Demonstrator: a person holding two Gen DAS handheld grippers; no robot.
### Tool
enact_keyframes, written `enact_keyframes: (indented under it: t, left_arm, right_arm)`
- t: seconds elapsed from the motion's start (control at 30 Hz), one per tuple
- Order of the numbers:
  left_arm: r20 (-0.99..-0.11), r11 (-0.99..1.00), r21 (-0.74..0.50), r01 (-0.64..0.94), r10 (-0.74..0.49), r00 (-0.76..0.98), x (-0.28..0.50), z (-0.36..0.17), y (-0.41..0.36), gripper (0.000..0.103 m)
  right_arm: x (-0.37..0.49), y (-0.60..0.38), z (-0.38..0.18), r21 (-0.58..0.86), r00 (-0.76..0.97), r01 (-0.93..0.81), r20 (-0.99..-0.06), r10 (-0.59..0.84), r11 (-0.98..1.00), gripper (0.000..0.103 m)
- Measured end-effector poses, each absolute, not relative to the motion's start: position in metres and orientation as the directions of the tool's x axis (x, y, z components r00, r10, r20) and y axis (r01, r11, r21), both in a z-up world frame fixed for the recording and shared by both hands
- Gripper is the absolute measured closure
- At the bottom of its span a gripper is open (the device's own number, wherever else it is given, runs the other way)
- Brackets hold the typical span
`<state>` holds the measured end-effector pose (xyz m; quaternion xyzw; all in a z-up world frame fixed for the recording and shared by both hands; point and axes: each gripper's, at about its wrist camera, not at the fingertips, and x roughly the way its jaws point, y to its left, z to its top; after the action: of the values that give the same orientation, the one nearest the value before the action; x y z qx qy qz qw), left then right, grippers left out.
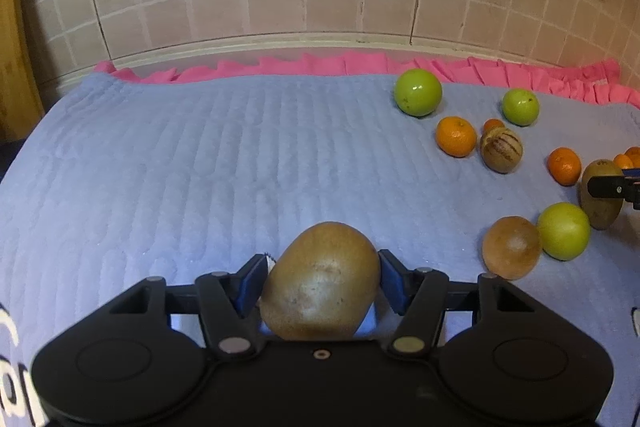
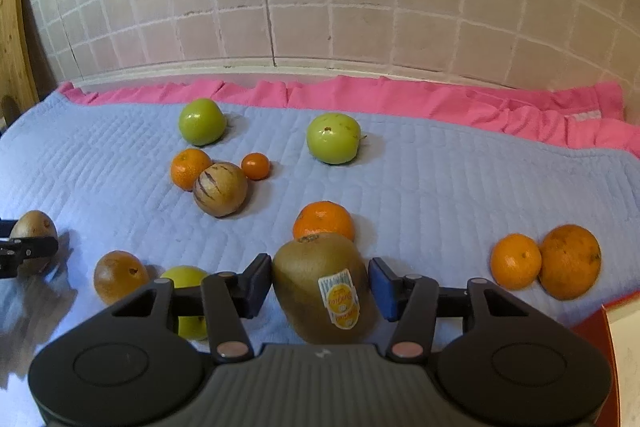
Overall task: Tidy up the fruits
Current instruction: 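Close the left tool on the brown kiwi while the right tool grasps the stickered kiwi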
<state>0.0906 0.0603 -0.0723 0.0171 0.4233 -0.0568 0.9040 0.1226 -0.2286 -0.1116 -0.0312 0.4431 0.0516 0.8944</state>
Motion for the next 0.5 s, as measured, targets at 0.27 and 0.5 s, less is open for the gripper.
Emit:
enact_keyframes:
  t: [0.27,0.5]
  left_arm:
    - [-0.713,0.983,-0.006,0.182,-0.132,0.688,0.071,-0.041,0.036,0.032]
    - [-0.696,0.97,-0.02,0.243,-0.188,0.693,0.063,-0.031,0.008,0.032]
  right_arm:
    - [0.091,-0.247,-0.087,0.03,0.647,-0.078,-0.759,0.073,0.997,0.049]
    - [0.074,-0.266,-0.102,0.076,0.609,-0.043,-0.789,0.087,0.996,0.049]
